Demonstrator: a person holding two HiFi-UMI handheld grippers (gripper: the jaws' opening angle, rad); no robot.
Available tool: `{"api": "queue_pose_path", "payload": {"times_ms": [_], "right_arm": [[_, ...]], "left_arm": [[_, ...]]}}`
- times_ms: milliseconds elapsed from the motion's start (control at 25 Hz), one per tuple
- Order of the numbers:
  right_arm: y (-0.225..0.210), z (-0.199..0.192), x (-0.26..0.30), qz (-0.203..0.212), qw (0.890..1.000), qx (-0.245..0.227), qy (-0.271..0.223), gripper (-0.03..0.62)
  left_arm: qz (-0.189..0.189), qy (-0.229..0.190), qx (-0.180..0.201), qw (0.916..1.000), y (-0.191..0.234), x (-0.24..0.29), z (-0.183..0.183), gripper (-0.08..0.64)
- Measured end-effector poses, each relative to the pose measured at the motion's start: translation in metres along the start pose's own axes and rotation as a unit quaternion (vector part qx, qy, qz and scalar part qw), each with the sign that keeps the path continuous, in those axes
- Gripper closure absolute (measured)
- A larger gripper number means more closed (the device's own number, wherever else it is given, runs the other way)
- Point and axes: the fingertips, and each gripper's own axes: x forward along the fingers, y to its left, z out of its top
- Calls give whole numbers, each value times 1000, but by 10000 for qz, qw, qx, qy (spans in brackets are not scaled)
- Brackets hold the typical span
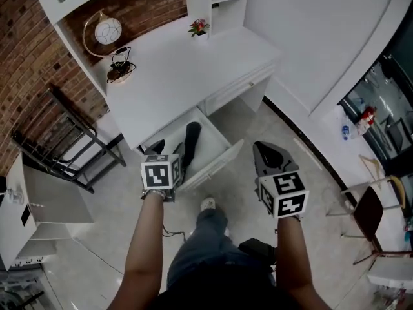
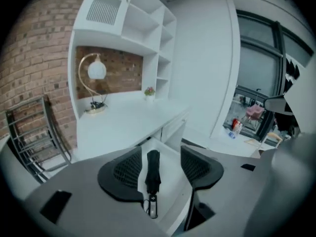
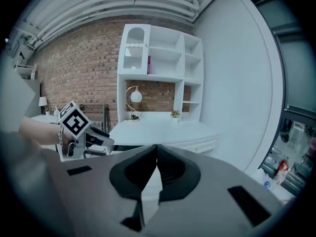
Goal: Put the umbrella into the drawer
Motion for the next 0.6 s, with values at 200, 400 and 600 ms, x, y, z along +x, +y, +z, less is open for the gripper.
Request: {"api": "queue_pose_path", "payload": {"times_ms": [200, 400, 600], "right_arm": [[8, 28, -25, -96, 9991, -68, -414, 592], [15, 58, -38, -178, 9953, -298, -903, 592], [12, 91, -49, -471, 9902, -455, -1232, 592]], "left_arm": [[196, -1158, 759, 9902, -3, -62, 54, 558], [342, -2119, 1141, 9700, -7, -104, 101, 557], [333, -2796, 1130, 9528, -5, -131, 142, 557]]}}
